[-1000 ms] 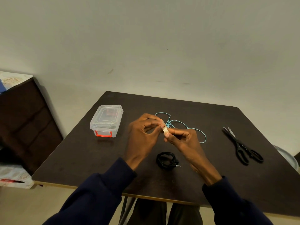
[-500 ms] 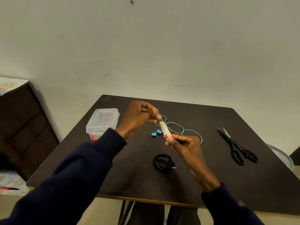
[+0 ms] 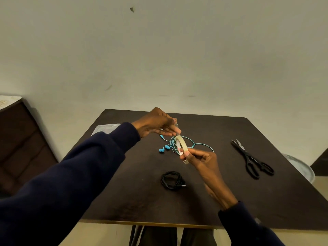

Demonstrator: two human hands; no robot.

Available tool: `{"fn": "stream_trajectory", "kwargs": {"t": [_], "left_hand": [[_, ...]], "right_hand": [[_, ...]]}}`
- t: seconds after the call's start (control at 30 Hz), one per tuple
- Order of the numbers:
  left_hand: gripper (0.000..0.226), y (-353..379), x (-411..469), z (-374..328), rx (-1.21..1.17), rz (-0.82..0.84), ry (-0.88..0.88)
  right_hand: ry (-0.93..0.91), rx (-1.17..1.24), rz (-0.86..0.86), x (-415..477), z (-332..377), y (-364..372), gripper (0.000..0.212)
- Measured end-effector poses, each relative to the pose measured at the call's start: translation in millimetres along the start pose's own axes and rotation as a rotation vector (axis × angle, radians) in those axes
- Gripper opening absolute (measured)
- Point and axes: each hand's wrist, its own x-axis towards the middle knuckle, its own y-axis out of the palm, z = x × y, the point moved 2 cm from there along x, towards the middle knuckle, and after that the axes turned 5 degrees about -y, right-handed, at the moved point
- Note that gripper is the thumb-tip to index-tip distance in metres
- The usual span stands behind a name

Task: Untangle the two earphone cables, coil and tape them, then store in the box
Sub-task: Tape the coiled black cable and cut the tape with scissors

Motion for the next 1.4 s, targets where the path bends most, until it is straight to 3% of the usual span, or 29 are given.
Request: {"fn": "stream_trajectory", "kwargs": {"t": [0.2, 0.33, 0.43, 0.83, 1.4], "left_hand": [[0.037, -1, 10, 1, -0.035, 0.050, -0.090], [0.034, 4, 13, 6, -0.027, 0.057, -0.094], [0.048, 7, 13, 13, -0.006, 0.044, -0.072], [0.024, 13, 10, 33, 0.199, -0.105, 0.204], [0.010, 21, 9, 23, 0.249, -0.184, 0.270]], "right_hand": [[0.028, -0.016, -0.022, -1, -2, -2, 0.014], [0.035, -0.015, -0.033, -1, 0, -3, 0.013], [0.035, -0.021, -0.042, -1, 0, -4, 0.016], [0.018, -0.024, -0.047, 0, -3, -4, 0.016], [-0.009, -0.012, -0.077, 0, -6, -3, 0.011]]}}
